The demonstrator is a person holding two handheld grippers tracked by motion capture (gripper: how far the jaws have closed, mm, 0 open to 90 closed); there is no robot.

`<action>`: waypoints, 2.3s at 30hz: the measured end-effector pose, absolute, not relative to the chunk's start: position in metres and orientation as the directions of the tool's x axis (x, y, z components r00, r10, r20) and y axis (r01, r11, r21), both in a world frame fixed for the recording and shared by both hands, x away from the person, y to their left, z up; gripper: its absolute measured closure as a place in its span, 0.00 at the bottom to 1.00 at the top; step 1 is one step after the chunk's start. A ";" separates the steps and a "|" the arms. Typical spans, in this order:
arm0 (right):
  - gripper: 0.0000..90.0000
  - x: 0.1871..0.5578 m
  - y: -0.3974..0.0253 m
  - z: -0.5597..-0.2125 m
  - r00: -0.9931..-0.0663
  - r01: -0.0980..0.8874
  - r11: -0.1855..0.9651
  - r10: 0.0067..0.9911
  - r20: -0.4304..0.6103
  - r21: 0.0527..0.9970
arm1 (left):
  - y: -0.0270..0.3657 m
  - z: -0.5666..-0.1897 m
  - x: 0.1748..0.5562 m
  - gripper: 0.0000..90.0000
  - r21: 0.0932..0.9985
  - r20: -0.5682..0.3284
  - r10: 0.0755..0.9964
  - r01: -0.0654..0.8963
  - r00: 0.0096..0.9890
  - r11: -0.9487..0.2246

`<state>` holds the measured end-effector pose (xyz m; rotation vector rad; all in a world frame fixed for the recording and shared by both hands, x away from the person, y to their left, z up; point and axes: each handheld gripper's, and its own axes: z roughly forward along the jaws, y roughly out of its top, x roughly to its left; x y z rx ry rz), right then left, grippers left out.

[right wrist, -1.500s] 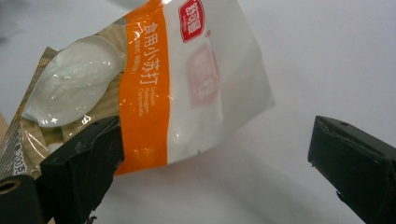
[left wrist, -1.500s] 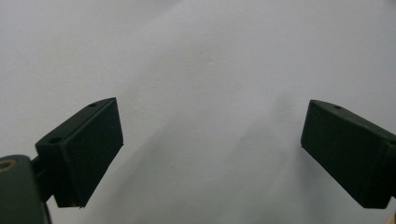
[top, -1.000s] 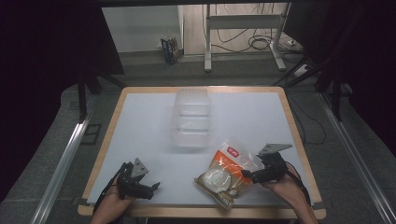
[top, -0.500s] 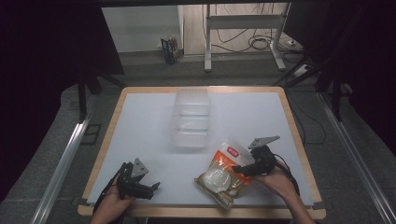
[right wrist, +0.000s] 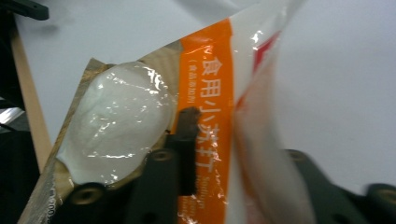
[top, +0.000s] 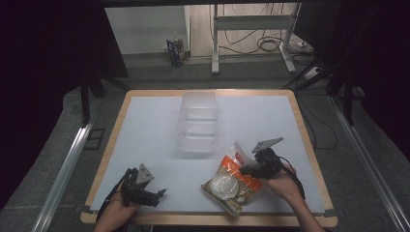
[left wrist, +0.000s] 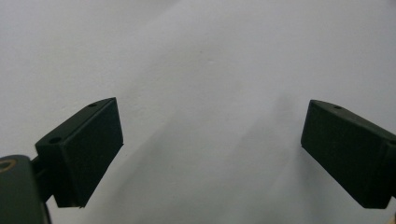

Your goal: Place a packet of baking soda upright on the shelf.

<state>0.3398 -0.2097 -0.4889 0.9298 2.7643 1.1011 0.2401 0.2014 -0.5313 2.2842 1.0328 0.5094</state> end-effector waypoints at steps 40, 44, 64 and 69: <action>0.98 0.319 -0.191 -0.399 -0.867 0.400 0.584 0.490 0.086 0.706 | 0.201 -0.531 0.240 0.06 0.636 0.108 0.770 0.551 0.629 -0.540; 0.98 0.324 -0.194 -0.392 -0.854 0.395 0.581 0.518 0.051 0.711 | 0.201 -0.531 0.240 0.06 0.640 0.103 0.773 0.553 0.626 -0.534; 0.98 0.358 -0.201 -0.362 -0.813 0.397 0.541 0.582 0.010 0.742 | 0.203 -0.531 0.241 0.06 0.643 0.094 0.774 0.555 0.626 -0.527; 0.98 0.370 -0.201 -0.357 -0.804 0.400 0.532 0.594 0.008 0.746 | 0.203 -0.531 0.241 0.06 0.643 0.092 0.774 0.556 0.627 -0.527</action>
